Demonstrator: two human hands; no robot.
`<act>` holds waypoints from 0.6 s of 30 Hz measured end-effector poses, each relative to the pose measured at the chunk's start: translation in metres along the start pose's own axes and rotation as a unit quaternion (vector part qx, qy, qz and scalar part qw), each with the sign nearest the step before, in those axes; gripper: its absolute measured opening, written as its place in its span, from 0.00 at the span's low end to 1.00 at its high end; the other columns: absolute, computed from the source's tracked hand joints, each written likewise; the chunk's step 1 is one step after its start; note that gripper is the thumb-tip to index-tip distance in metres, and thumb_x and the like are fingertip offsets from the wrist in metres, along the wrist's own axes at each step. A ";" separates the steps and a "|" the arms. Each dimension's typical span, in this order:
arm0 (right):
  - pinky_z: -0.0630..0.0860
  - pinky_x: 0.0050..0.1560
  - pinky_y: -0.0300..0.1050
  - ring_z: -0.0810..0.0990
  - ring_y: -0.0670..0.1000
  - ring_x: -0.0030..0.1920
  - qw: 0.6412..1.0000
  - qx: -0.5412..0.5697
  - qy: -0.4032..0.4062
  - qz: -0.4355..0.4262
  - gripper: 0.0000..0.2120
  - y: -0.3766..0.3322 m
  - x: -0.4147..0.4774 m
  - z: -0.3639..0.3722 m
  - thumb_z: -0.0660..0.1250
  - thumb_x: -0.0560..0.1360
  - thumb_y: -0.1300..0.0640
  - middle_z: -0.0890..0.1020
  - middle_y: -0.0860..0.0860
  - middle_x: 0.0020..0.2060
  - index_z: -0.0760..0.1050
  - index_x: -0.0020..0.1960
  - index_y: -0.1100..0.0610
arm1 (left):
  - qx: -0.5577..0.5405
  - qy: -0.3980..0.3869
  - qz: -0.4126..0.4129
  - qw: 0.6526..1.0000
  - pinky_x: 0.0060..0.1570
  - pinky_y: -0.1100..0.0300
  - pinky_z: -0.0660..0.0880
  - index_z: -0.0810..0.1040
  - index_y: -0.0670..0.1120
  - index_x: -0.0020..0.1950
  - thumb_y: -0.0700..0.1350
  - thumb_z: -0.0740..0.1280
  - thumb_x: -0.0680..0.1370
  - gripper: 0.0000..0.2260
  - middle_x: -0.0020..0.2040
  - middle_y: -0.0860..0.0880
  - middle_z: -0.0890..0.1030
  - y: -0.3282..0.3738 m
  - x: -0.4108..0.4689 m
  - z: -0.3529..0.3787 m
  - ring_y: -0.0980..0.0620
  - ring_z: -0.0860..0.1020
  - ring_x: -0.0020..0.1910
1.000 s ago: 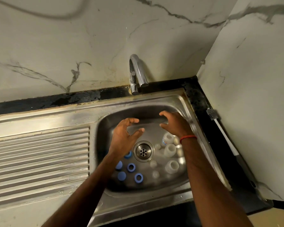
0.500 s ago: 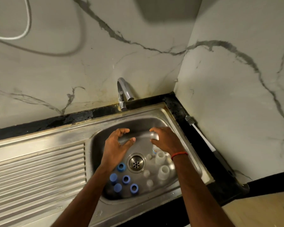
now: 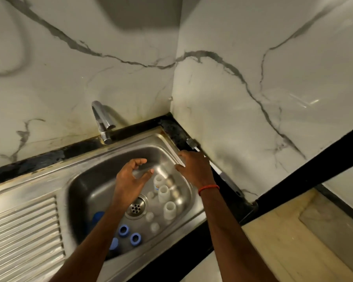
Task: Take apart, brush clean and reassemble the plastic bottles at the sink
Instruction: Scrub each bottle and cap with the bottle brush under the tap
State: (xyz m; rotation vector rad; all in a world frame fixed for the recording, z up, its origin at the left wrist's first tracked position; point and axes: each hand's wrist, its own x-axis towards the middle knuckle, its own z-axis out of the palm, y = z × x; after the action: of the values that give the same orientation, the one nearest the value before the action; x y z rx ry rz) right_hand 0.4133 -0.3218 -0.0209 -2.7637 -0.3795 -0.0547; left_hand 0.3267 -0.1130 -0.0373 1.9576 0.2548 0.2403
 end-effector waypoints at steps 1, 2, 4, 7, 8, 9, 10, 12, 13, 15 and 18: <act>0.77 0.52 0.53 0.80 0.59 0.54 1.000 -0.023 -0.001 0.018 0.20 0.009 0.001 -0.001 0.69 0.71 0.41 0.84 0.53 0.50 0.76 0.59 0.48 | 0.001 -0.002 0.001 1.000 0.50 0.75 0.71 0.79 0.50 0.62 0.46 0.76 0.75 0.17 0.56 0.56 0.80 0.002 0.004 0.006 0.68 0.76 0.52; 0.77 0.52 0.53 0.79 0.60 0.54 0.998 -0.043 -0.007 0.042 0.20 0.017 0.002 -0.002 0.69 0.72 0.42 0.83 0.54 0.51 0.76 0.60 0.48 | 0.004 -0.005 0.003 1.000 0.49 0.77 0.70 0.79 0.50 0.62 0.47 0.76 0.74 0.17 0.56 0.56 0.80 0.004 0.009 0.012 0.69 0.76 0.52; 0.74 0.55 0.53 0.76 0.59 0.57 0.994 -0.058 -0.024 0.086 0.21 0.033 0.003 -0.003 0.67 0.73 0.43 0.82 0.54 0.54 0.74 0.64 0.47 | 0.010 -0.017 0.012 1.000 0.47 0.78 0.69 0.79 0.51 0.61 0.47 0.76 0.75 0.16 0.56 0.57 0.80 0.008 0.015 0.024 0.71 0.76 0.51; 0.72 0.59 0.56 0.73 0.60 0.61 0.988 -0.064 -0.044 0.132 0.23 0.055 0.002 -0.002 0.66 0.76 0.43 0.79 0.54 0.58 0.71 0.68 0.49 | 0.010 -0.049 0.020 0.999 0.51 0.69 0.72 0.79 0.54 0.60 0.48 0.76 0.75 0.15 0.57 0.57 0.81 0.010 0.022 0.043 0.66 0.77 0.54; 0.72 0.60 0.56 0.73 0.60 0.61 0.986 -0.065 -0.050 0.145 0.22 0.060 0.002 -0.001 0.66 0.76 0.43 0.79 0.54 0.59 0.71 0.68 0.50 | 0.009 -0.057 0.019 0.998 0.52 0.67 0.72 0.78 0.56 0.59 0.49 0.76 0.74 0.15 0.57 0.57 0.81 0.011 0.023 0.048 0.65 0.77 0.55; 0.72 0.60 0.56 0.73 0.60 0.62 0.984 -0.066 -0.058 0.158 0.22 0.066 0.002 0.001 0.67 0.77 0.44 0.78 0.55 0.59 0.71 0.68 0.50 | 0.010 -0.063 0.020 0.998 0.53 0.65 0.73 0.78 0.58 0.57 0.49 0.77 0.74 0.14 0.57 0.57 0.81 0.011 0.025 0.053 0.65 0.77 0.56; 0.73 0.60 0.56 0.73 0.61 0.62 0.981 -0.068 -0.065 0.169 0.21 0.071 0.002 0.003 0.67 0.77 0.44 0.78 0.55 0.59 0.71 0.67 0.51 | 0.011 -0.067 0.021 0.997 0.53 0.64 0.73 0.77 0.60 0.56 0.50 0.77 0.74 0.14 0.56 0.57 0.81 0.011 0.026 0.058 0.65 0.77 0.56; 0.74 0.59 0.55 0.74 0.61 0.62 0.977 -0.068 -0.078 0.187 0.20 0.079 0.003 0.007 0.67 0.77 0.46 0.78 0.56 0.58 0.71 0.65 0.52 | 0.017 -0.072 0.025 0.997 0.54 0.62 0.73 0.77 0.62 0.55 0.50 0.77 0.74 0.14 0.56 0.57 0.81 0.011 0.030 0.066 0.64 0.76 0.56; 0.74 0.58 0.55 0.75 0.61 0.61 0.974 -0.072 -0.084 0.195 0.19 0.081 0.002 0.009 0.68 0.77 0.47 0.78 0.56 0.58 0.71 0.64 0.52 | 0.020 -0.077 0.027 0.996 0.54 0.62 0.73 0.77 0.61 0.56 0.51 0.77 0.74 0.14 0.56 0.58 0.81 0.012 0.032 0.069 0.64 0.76 0.56; 0.74 0.57 0.53 0.76 0.61 0.60 0.970 -0.098 -0.089 0.204 0.16 0.084 0.000 0.017 0.67 0.77 0.51 0.79 0.57 0.58 0.71 0.64 0.52 | 0.029 -0.084 0.031 0.996 0.53 0.63 0.73 0.77 0.61 0.57 0.52 0.76 0.74 0.15 0.57 0.58 0.81 0.012 0.036 0.072 0.65 0.76 0.56; 0.74 0.55 0.52 0.76 0.62 0.56 0.967 -0.153 -0.052 0.198 0.16 0.082 0.000 0.028 0.61 0.77 0.60 0.80 0.57 0.55 0.72 0.65 0.52 | 0.033 -0.081 0.030 0.996 0.53 0.64 0.73 0.78 0.59 0.58 0.52 0.76 0.74 0.15 0.57 0.58 0.81 0.011 0.041 0.070 0.64 0.77 0.57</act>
State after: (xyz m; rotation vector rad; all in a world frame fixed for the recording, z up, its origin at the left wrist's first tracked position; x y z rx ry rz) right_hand 0.4354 -0.3860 -0.0749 -3.0993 0.1786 0.1431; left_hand 0.3867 -0.1666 -0.0515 2.0388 0.0989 0.1114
